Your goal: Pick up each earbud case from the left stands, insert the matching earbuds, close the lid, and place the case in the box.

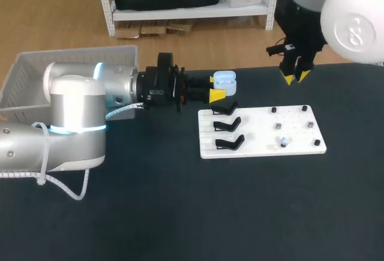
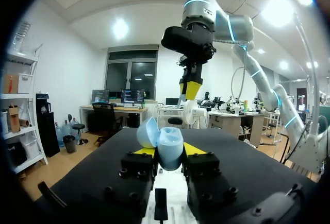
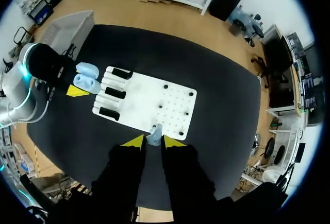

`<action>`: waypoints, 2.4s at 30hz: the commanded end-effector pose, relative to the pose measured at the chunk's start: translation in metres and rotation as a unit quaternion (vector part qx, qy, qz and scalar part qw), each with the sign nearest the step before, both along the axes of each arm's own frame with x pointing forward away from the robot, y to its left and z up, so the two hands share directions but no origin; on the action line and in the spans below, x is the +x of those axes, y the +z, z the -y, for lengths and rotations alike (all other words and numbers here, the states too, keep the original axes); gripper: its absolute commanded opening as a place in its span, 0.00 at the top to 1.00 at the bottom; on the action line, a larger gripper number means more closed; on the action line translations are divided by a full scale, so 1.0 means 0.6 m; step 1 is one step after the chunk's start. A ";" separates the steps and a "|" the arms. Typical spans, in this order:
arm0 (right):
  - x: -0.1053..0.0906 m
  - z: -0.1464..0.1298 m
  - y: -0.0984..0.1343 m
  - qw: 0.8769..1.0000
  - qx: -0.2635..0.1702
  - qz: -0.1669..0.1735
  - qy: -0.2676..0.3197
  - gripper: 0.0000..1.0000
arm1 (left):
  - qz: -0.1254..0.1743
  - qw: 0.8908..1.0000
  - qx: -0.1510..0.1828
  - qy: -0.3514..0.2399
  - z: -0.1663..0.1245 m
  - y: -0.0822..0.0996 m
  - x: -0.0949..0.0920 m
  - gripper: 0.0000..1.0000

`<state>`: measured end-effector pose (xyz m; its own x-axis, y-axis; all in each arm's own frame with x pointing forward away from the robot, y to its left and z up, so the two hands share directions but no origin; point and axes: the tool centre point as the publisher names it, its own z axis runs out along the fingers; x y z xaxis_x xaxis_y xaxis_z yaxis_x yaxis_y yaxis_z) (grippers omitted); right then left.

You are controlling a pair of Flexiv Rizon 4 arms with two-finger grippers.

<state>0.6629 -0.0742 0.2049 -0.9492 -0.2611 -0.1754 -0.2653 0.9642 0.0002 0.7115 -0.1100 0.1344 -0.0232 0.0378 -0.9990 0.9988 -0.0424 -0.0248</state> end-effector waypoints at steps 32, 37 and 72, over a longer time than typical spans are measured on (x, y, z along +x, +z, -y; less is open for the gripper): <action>0.024 -0.103 -0.008 0.981 0.059 -0.042 -0.181 1.00 | 0.002 1.000 -0.002 0.004 0.001 -0.002 -0.003 1.00; 0.036 -0.133 0.009 0.971 0.074 -0.028 -0.225 1.00 | 0.002 1.000 -0.002 0.004 0.001 -0.002 -0.003 1.00; 0.048 -0.190 0.000 0.939 0.069 -0.082 -0.328 1.00 | 0.027 1.000 0.005 0.015 -0.004 -0.015 -0.004 1.00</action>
